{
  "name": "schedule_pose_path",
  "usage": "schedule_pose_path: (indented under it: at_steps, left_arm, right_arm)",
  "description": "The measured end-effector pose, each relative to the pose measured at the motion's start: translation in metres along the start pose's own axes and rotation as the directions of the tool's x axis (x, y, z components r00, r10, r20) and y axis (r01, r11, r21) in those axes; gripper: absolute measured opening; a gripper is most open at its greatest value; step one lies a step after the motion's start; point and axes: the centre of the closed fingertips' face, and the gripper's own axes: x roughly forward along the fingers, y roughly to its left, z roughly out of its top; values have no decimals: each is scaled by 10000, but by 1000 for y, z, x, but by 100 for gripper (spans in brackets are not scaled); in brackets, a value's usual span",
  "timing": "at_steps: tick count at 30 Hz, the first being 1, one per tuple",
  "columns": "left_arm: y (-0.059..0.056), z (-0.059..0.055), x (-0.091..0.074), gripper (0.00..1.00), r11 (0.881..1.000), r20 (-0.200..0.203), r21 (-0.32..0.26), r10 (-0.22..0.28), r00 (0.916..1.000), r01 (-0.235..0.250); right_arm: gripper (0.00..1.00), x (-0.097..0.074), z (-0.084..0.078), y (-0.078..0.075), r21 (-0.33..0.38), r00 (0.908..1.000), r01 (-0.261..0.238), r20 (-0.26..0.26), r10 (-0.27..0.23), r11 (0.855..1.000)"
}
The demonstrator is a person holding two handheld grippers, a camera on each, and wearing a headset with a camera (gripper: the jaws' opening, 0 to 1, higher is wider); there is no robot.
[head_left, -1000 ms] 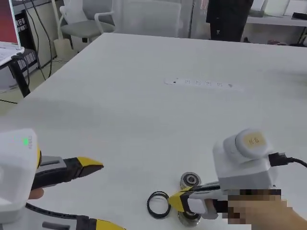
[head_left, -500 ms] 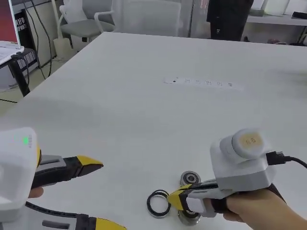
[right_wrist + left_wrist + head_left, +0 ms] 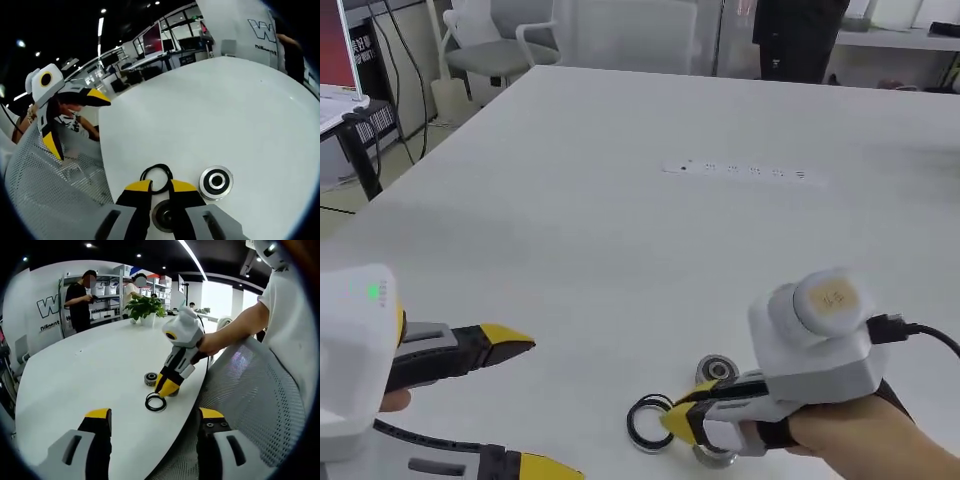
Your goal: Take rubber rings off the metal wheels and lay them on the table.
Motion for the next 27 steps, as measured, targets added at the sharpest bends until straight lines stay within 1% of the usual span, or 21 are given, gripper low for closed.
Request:
schedule_pose_path:
  at_steps: [6,7,12,16,21,27]
  left_arm:
    - [0,0,0,67,10000,-14,3,13,10000,-13]
    - [1,0,0,67,10000,-18,1,13,10000,-13]
    - [1,0,0,67,10000,-37,9,19,10000,-19]
    - [1,0,1,67,10000,-51,11,12,10000,-12]
    - [1,0,1,67,10000,-41,-3,15,10000,-15]
    - [1,0,1,67,10000,-67,6,11,10000,-11]
  right_arm:
    - [15,1,-1,2,-385,9999,-1,-148,-5,9993]
    - [15,1,-2,1,-507,9998,68,-170,-76,9987]
    - [20,2,-2,2,-803,9996,101,-244,-121,9967]
    - [19,3,-3,6,-840,9995,-81,-314,54,9964]
    - [19,3,-2,7,-913,9995,-121,-305,94,9957]
    - [18,1,-1,4,-915,9996,-35,-268,10,9958]
